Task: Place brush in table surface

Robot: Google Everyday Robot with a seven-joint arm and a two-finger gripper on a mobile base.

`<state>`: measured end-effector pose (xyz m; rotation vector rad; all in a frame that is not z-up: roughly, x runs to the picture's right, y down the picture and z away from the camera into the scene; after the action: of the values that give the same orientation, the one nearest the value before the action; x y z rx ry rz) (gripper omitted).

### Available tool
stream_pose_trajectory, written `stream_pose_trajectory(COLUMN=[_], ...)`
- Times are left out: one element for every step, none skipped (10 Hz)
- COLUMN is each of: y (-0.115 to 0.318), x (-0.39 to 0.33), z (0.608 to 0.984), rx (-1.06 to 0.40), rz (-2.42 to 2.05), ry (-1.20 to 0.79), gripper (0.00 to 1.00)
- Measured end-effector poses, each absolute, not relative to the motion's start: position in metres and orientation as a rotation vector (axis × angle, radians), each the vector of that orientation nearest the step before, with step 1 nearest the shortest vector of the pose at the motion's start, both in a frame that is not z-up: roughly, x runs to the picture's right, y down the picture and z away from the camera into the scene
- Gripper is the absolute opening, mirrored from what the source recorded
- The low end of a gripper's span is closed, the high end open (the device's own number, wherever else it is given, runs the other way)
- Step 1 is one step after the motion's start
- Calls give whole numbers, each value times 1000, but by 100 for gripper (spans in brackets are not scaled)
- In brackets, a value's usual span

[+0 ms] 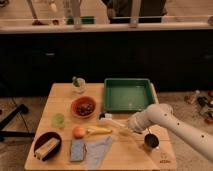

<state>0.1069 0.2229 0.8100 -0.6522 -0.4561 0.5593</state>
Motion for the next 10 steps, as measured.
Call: stream_pose_trajectory(y=[223,223,223,223,223,223,223,224,224,224], x=[106,106,105,104,104,104,104,104,103,103], z=[810,810,809,809,809,809,809,809,809,811], rx=[-654,-657,-660,-662,-662,-663,-666,-675,-686,-706], rz=[553,547,537,531,527,523,520,512,504,500], ry=[-465,-475,-487,-495,-499,-503,-504,-505,-509,-514], gripper=[0,0,0,0,0,0,2,10,19,30])
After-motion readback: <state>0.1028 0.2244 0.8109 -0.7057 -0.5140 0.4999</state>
